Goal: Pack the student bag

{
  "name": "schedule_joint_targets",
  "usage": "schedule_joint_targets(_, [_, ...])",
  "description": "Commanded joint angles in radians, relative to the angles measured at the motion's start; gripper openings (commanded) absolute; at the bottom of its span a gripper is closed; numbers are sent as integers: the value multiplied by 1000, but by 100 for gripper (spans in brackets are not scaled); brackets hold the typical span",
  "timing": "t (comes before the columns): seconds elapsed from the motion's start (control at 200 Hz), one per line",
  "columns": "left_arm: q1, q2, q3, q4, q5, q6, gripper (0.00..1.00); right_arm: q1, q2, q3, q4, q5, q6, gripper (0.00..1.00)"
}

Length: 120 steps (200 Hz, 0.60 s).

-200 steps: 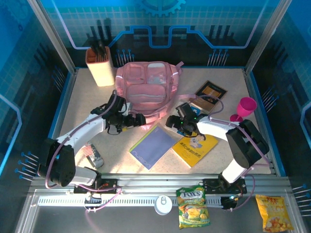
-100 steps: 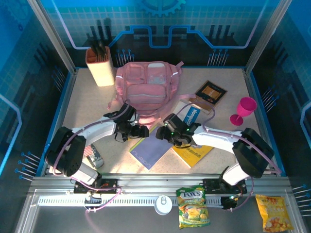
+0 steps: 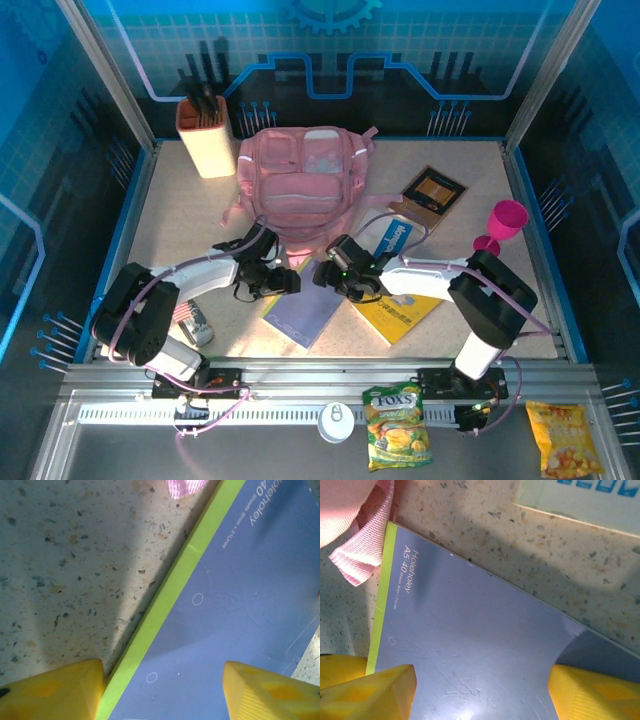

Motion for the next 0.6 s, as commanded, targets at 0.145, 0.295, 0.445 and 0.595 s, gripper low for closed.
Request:
schedule_joint_targets(0.145, [-53, -79, -89, 15, 207, -78, 54, -36, 113, 47, 27, -15, -50, 72])
schedule_joint_targets(0.295, [-54, -129, -116, 61, 228, -117, 53, -58, 112, 43, 84, -27, -62, 70])
schedule_joint_targets(0.445, [-54, -120, -122, 61, 192, -132, 53, -44, 35, 22, 56, -42, -75, 70])
schedule_joint_targets(0.595, [-52, -107, -121, 58, 134, -148, 56, -5, -46, 4, -22, -20, -76, 70])
